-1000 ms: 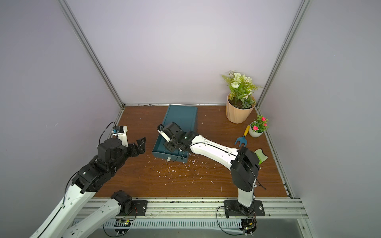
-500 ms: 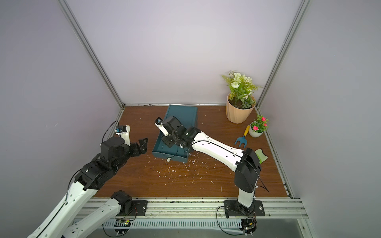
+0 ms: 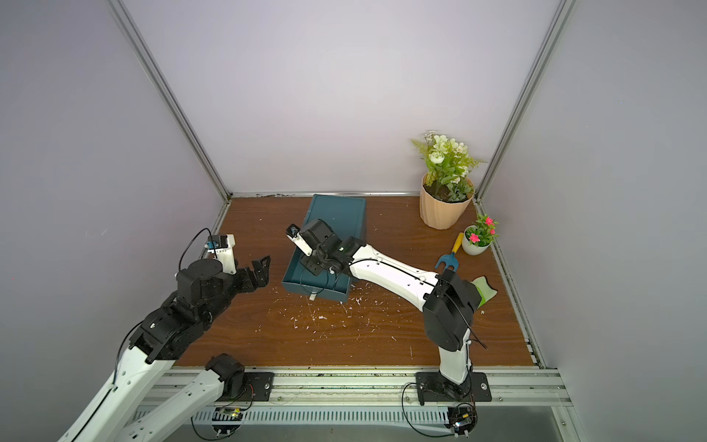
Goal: Take the keys out of the drawer
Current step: Pick up the key from the drawer.
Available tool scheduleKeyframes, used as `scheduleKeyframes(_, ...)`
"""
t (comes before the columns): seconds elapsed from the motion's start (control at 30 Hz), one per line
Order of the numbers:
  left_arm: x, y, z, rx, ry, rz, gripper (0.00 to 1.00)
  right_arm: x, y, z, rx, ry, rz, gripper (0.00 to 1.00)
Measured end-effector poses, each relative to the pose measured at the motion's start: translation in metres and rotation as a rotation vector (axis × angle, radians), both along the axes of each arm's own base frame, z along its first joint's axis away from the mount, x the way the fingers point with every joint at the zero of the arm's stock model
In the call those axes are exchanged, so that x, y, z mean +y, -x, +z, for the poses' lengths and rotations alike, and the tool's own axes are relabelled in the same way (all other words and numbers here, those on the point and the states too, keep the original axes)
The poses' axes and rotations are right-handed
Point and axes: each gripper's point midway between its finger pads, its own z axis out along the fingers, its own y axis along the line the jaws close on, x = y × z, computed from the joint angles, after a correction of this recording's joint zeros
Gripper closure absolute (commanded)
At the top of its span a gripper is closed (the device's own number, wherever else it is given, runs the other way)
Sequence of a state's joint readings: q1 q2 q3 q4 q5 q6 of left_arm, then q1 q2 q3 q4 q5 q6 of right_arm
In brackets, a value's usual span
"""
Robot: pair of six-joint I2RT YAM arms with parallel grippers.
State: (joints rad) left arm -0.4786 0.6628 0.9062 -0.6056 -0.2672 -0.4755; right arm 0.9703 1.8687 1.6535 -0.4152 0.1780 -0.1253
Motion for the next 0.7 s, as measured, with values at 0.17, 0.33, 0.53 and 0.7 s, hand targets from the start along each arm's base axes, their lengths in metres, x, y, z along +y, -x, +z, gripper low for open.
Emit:
scheduleKeyframes(0.17,0.0009,0.0008,-0.0006,0.002,-0.002,0.003,0.01,0.0011,-0.0012,-0.0092,0.01,0.02,0.024,0.7)
scheduleKeyframes(0.33,0.0019,0.001,0.0,0.0,-0.001,0.008,0.01,0.0008,-0.0013,-0.0104,0.018,0.016,0.03,0.75)
scheduleKeyframes(0.53,0.0014,-0.0002,-0.0017,0.006,-0.004,0.009,0.01,0.0014,0.0007,-0.0115,0.023,0.013,0.048,0.78)
scheduleKeyframes(0.7,0.0011,-0.001,-0.0029,0.011,-0.006,0.01,0.01,0.0006,0.0003,-0.0112,0.018,0.017,0.052,0.81)
